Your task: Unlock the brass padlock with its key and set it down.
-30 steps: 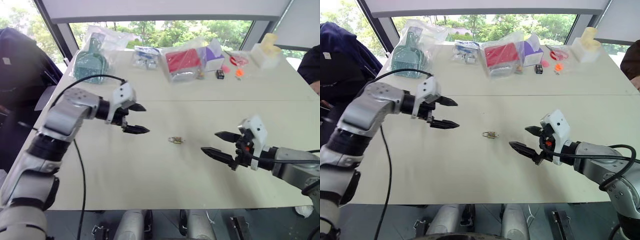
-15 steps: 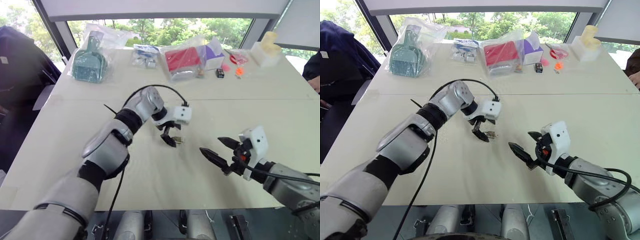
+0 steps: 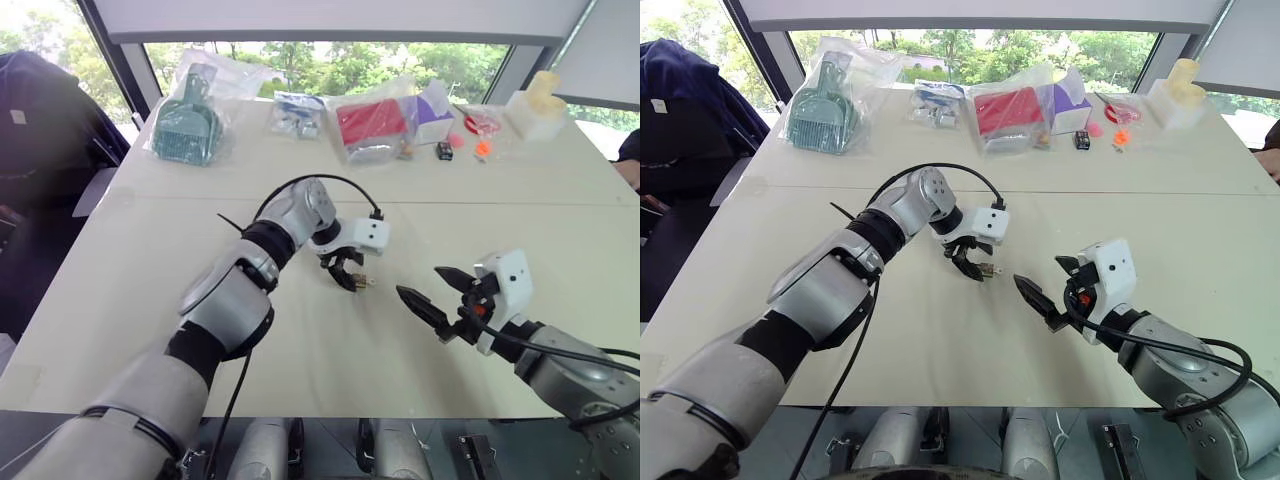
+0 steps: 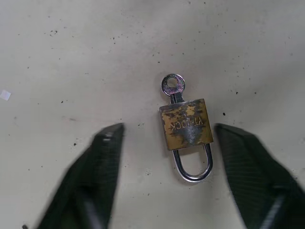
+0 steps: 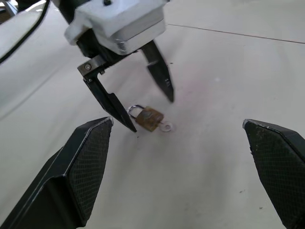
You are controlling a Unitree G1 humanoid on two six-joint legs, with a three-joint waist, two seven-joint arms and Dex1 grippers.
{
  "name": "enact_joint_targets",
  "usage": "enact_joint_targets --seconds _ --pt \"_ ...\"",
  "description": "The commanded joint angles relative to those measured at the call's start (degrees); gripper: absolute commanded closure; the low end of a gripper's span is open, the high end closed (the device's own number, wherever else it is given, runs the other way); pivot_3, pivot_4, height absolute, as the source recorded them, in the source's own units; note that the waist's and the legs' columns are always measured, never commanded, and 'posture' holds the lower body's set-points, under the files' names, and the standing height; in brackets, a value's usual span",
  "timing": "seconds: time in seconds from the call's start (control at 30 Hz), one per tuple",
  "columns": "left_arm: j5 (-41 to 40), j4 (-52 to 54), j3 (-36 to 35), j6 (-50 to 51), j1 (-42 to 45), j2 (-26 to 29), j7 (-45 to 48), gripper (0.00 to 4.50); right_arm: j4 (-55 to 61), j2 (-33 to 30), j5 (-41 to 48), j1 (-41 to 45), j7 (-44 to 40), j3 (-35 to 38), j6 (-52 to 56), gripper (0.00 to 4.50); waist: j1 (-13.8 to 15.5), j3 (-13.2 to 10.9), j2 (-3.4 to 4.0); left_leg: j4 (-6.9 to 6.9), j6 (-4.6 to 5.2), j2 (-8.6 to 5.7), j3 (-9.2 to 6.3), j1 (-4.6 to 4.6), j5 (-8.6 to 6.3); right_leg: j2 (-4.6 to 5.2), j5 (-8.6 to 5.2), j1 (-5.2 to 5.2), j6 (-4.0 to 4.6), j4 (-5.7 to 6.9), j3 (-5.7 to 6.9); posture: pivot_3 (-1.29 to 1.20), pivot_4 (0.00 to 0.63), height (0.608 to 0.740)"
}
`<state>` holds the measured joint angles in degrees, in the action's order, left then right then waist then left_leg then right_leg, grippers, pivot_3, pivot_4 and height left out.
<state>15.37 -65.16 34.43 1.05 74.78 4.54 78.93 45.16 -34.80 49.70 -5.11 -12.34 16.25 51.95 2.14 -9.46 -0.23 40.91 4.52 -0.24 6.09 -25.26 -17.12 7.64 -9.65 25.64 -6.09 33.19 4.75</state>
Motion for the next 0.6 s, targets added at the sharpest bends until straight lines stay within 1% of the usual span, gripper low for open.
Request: enact_joint_targets --seconds 0.03,0.07,0.1,0.17,0.27,0.33,0.37,0.4,0.47,0.53,0.6 --pt "3.0 3.5 1.7 3.2 -5.2 1.3 1.5 3.11 -0.1 -0.3 -0.4 1.1 -0.8 -0.3 -1.3 0.0 0.0 0.0 0.03 0.0 0.0 0.0 -0.03 0.0 0.0 0.0 0.0 0.0 0.0 0.01 0.03 0.0 0.15 0.735" --pt "3.1 5.8 1.7 4.6 -6.5 1.8 1.5 3.57 -0.3 -0.3 -0.6 1.3 -1.0 -0.5 -1.3 0.0 0.0 0.0 0.07 0.0 0.0 0.0 -0.04 0.0 0.0 0.0 0.0 -0.02 0.0 0.0 0.05 0.0 0.15 0.735" --pt "2.4 9.7 1.3 7.2 -8.1 2.3 2.2 3.83 -0.6 -0.3 -0.4 1.4 -1.3 -0.6 -1.2 0.0 0.0 0.1 0.07 0.0 0.0 0.0 -0.06 0.03 0.0 0.0 0.0 -0.07 0.0 0.01 0.05 0.0 0.15 0.735" --pt "1.3 17.4 0.5 11.9 -10.9 3.6 2.8 3.82 -1.2 -0.2 0.4 1.7 -1.6 -0.5 -0.7 0.0 0.0 0.1 0.13 0.01 0.0 0.01 -0.1 0.07 0.0 0.0 0.0 -0.13 0.0 0.0 0.08 0.0 0.15 0.735" --pt "0.4 27.9 -1.5 16.5 -14.2 5.6 1.0 3.82 -2.5 0.0 2.3 2.2 -1.6 0.9 0.1 0.0 0.0 0.1 0.14 0.0 0.0 0.01 -0.13 0.07 0.0 0.0 -0.01 -0.15 -0.01 0.01 0.09 0.0 0.15 0.735" --pt "-2.1 34.9 -5.5 15.3 -16.1 7.1 -1.6 3.82 -5.5 1.0 6.9 4.6 -0.8 4.0 0.4 0.0 0.0 0.1 0.14 0.02 -0.01 0.0 -0.13 0.06 0.01 0.0 -0.01 -0.14 0.0 0.02 0.09 0.0 0.15 0.735" --pt "-3.4 38.2 -7.7 12.7 -17.1 8.1 -3.3 3.82 -7.2 1.5 10.0 6.1 -0.3 5.7 0.4 0.0 0.0 0.1 0.15 0.03 -0.01 0.0 -0.14 0.06 0.01 0.01 0.0 -0.14 0.0 0.02 0.09 0.0 0.15 0.735" --pt "-4.9 40.7 -9.7 9.4 -18.0 8.7 -4.9 3.82 -8.6 1.7 13.0 7.3 0.0 7.2 0.5 0.0 -0.1 0.1 0.16 0.05 -0.01 0.0 -0.14 0.04 0.01 0.01 0.0 -0.12 0.0 0.02 0.09 0.0 0.15 0.735" --pt "-6.1 44.3 -12.3 7.6 -19.1 10.2 -7.9 3.82 -10.7 1.6 18.5 9.1 1.2 9.0 1.2 0.0 0.1 0.0 0.17 0.06 -0.05 0.01 -0.16 0.01 0.03 0.04 0.01 -0.08 0.0 0.05 0.08 0.0 0.15 0.735" --pt "-8.9 48.5 -15.2 3.3 -20.9 11.7 -9.3 3.82 -12.6 0.4 20.9 10.6 2.1 8.9 2.8 0.0 0.1 0.0 0.18 0.06 -0.1 0.0 -0.21 -0.01 0.06 0.05 0.01 -0.07 -0.01 0.07 0.12 0.0 0.15 0.735" --pt "-10.4 53.9 -17.7 3.2 -22.7 13.2 -11.3 3.82 -14.5 -0.4 22.4 12.1 2.1 7.6 3.8 0.0 0.0 0.1 0.21 0.04 -0.11 0.0 -0.21 -0.01 0.07 0.06 0.01 -0.08 0.0 0.07 0.13 0.0 0.15 0.735"
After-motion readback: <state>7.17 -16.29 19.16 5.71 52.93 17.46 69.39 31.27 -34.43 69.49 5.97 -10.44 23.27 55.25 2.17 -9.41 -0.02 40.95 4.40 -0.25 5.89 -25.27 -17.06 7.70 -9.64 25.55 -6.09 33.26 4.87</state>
